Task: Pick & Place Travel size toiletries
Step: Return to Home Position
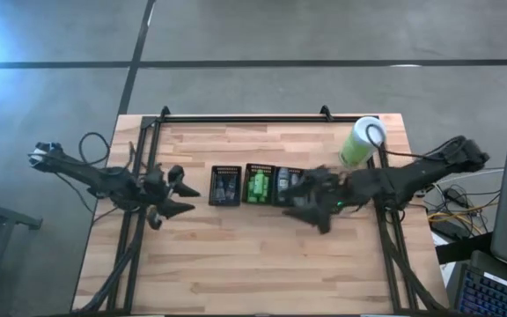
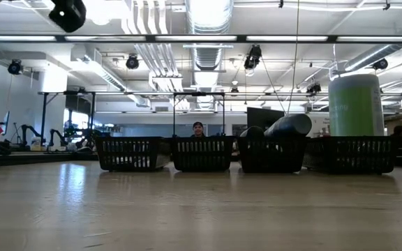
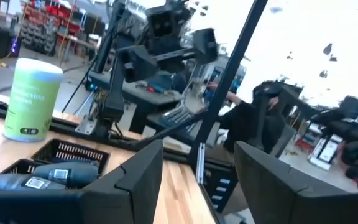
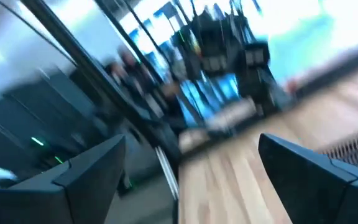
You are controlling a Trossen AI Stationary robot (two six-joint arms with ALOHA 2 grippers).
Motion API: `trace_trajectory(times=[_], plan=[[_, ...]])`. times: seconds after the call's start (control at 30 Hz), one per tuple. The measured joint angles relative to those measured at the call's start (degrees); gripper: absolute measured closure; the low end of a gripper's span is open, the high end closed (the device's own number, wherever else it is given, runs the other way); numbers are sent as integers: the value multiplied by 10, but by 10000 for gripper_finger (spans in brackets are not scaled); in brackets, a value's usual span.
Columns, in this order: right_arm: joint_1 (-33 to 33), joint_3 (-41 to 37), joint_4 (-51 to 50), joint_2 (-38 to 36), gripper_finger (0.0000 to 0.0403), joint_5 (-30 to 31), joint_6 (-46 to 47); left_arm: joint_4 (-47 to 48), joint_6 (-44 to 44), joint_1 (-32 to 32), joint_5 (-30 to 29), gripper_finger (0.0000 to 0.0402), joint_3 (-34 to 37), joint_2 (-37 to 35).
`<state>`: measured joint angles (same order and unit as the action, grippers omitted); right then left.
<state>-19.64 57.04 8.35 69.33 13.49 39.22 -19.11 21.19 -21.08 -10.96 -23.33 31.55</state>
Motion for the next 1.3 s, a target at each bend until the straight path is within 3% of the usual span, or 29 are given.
trace_trajectory(times=[0.13, 0.53, 0.73, 0.97, 1.3], plan=[[0, -133, 148, -84, 39, -18, -36, 1, -3, 0, -9, 200, 43, -73], [0, -396, 350, -255, 40, -28, -34, 19, -24, 1, -57, 200, 141, -247], [0, -478, 357, -338, 39, -48, -30, 50, -48, 1, -92, 199, 154, -314], [-1, -560, 375, -451, 39, -91, -50, 114, -44, 2, -152, 200, 156, -315], [-1, -565, 238, -566, 39, -131, -134, 114, -48, 2, -200, 199, 163, -314]])
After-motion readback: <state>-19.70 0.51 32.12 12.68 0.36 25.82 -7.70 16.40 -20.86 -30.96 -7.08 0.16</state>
